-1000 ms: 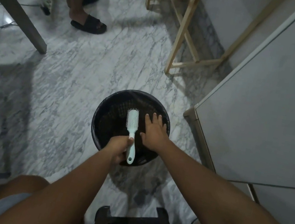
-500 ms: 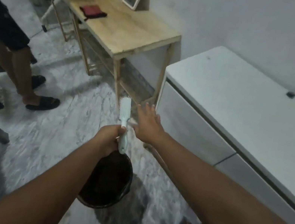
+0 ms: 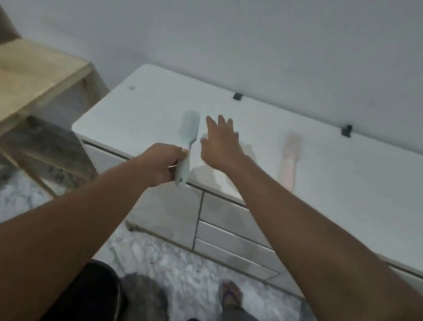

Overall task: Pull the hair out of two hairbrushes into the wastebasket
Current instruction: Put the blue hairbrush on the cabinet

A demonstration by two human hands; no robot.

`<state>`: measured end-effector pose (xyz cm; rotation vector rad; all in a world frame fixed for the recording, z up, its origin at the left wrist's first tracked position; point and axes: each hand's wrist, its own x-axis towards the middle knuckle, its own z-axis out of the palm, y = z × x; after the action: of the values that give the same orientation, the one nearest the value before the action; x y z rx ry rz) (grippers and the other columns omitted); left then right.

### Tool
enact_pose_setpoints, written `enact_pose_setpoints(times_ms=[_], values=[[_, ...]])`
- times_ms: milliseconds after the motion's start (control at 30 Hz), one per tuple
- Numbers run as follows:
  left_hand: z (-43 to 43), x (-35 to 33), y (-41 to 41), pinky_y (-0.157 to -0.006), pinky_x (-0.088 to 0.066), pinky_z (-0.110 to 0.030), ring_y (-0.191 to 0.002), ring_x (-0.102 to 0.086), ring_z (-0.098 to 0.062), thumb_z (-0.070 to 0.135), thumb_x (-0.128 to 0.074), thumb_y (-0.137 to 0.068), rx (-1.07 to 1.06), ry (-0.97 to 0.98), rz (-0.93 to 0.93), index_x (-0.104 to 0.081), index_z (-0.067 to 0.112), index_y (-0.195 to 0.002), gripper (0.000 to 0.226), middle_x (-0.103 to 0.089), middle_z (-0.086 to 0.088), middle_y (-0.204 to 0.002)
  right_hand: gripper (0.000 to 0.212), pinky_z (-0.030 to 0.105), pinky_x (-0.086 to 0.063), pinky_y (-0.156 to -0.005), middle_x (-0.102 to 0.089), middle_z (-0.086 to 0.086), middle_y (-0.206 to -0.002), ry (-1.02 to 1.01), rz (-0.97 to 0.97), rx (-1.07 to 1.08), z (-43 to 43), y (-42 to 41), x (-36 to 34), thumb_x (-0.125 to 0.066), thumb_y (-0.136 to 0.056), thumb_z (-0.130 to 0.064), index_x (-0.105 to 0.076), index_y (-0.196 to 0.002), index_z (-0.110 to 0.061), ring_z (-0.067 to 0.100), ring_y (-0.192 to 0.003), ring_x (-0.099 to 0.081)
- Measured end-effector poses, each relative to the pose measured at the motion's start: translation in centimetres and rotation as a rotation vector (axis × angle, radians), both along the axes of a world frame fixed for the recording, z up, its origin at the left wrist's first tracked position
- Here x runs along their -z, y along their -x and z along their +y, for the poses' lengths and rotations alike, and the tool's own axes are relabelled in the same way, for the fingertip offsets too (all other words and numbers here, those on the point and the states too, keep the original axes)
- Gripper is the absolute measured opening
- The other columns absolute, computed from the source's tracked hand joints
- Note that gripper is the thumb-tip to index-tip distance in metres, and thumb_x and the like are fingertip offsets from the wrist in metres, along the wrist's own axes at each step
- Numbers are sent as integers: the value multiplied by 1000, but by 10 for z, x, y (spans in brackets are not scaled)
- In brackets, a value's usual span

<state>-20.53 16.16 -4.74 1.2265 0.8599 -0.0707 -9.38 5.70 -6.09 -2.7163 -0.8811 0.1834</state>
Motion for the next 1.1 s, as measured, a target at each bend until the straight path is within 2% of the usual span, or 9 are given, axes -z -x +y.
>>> enact_pose_setpoints(times_ms=[100,233,333,433,667,867,1000,1067,1100], values=[[-39,5,-38,-61,-52,-36,-71,-57,-20,-1,-55,-98,80,-5,41,-60,2,-93,8,-58,-10,-83,60,57,-20,-119,-15,18,-162,35,20,105,-44,-29,1,-45,-96,-11,-23,-152,-12,42,-150,-9],[-84,13,-78,-65,-55,-39,-70,-59,-20,-3,-57,-96,182,-48,75,-60,-2,-105,10,-59,-10,-84,62,58,-23,-116,-22,17,-157,55,15,202,-91,-57,3,-45,-93,-11,-24,-151,-13,44,-147,-14],[-109,19,-109,-63,-58,-37,-70,-62,-23,3,-60,-93,269,-181,131,-62,-1,-104,12,-65,-13,-88,60,58,-23,-116,-24,17,-155,51,26,259,-118,-75,2,-44,-94,-14,-24,-151,-12,44,-146,-16],[-123,25,-136,-78,-61,-50,-81,-69,-32,12,-62,-86,332,-380,177,-66,-5,-106,26,-71,-22,-103,57,58,-24,-115,-27,18,-153,31,26,283,-135,-89,2,-43,-96,-17,-25,-151,-12,45,-145,-17],[-145,33,-159,-68,-63,-43,-69,-67,-34,13,-59,-83,510,-666,191,-65,-2,-91,19,-65,-14,-79,61,60,-21,-117,-25,19,-154,25,71,294,-160,-106,4,-48,-96,-23,-24,-151,-12,46,-146,-14],[-148,36,-165,-69,-63,-39,-78,-71,-32,22,-66,-84,561,-766,182,-59,4,-93,22,-67,-10,-85,64,60,-14,-119,-19,18,-159,-22,77,295,-166,-110,7,-49,-97,-25,-21,-153,-13,45,-149,-7],[-149,41,-168,-71,-62,-37,-77,-66,-29,22,-65,-86,593,-790,200,-50,11,-78,20,-62,-7,-81,65,59,-8,-121,-12,19,-162,-40,112,305,-168,-108,7,-48,-99,-26,-18,-155,-13,44,-151,-2],[-148,41,-170,-73,-62,-39,-81,-68,-30,27,-64,-87,588,-763,204,-54,9,-85,21,-66,-10,-91,65,58,-13,-122,-16,18,-162,-61,117,308,-172,-107,4,-51,-98,-27,-21,-155,-13,42,-151,-8],[-147,42,-170,-75,-62,-39,-86,-68,-31,31,-64,-87,578,-753,211,-56,7,-95,26,-67,-11,-98,64,56,-20,-121,-24,16,-161,-119,102,307,-176,-106,0,-53,-97,-27,-26,-154,-13,38,-150,-20]])
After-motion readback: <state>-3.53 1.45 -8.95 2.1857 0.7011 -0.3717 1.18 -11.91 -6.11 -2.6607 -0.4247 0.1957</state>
